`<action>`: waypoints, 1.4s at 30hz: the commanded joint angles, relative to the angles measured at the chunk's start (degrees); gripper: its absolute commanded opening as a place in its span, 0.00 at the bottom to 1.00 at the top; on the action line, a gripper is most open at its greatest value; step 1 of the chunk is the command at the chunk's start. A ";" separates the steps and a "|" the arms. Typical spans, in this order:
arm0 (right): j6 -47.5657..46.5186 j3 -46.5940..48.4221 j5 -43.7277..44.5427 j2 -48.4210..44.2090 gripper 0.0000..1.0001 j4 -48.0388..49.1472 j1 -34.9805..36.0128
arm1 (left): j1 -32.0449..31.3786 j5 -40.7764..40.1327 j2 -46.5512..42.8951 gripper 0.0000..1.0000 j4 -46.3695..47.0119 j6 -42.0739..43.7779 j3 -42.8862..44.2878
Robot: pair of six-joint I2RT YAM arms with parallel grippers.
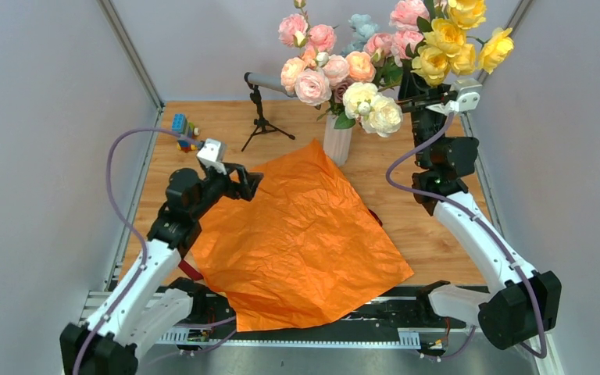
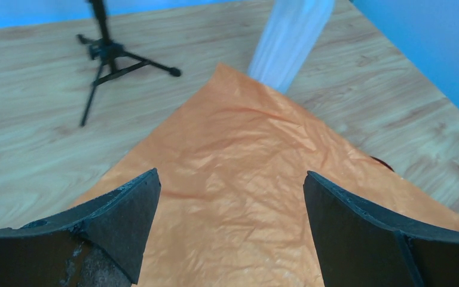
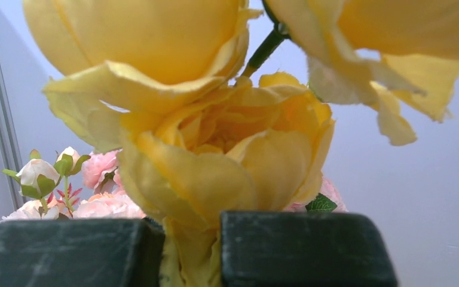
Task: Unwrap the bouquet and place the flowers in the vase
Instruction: Insert the fake flower into the vase.
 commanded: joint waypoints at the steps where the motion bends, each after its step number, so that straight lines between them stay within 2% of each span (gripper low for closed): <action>1: 1.20 0.88 -1.51 1.36 0.00 4.20 -0.27 | -8.36 -6.29 11.30 0.96 18.30 0.21 3.67; 9: 1.20 1.16 -1.86 4.10 0.00 4.68 -0.26 | -18.16 -9.09 39.38 0.97 46.44 5.46 11.17; 14: 1.19 1.01 -1.73 5.10 0.00 5.02 -0.27 | -21.25 -11.42 52.65 0.98 62.22 8.08 15.15; 17: 1.12 0.84 -1.73 5.31 0.00 4.71 -0.32 | -21.67 -12.18 58.46 1.00 67.46 8.20 18.19; 26: 1.19 1.34 -3.27 6.31 0.00 4.65 -0.25 | -21.98 -13.14 69.22 1.00 66.39 10.96 28.29; 42: 3.31 2.17 -6.18 8.02 0.00 4.38 -0.25 | -22.25 -12.25 77.89 1.00 59.50 15.20 39.55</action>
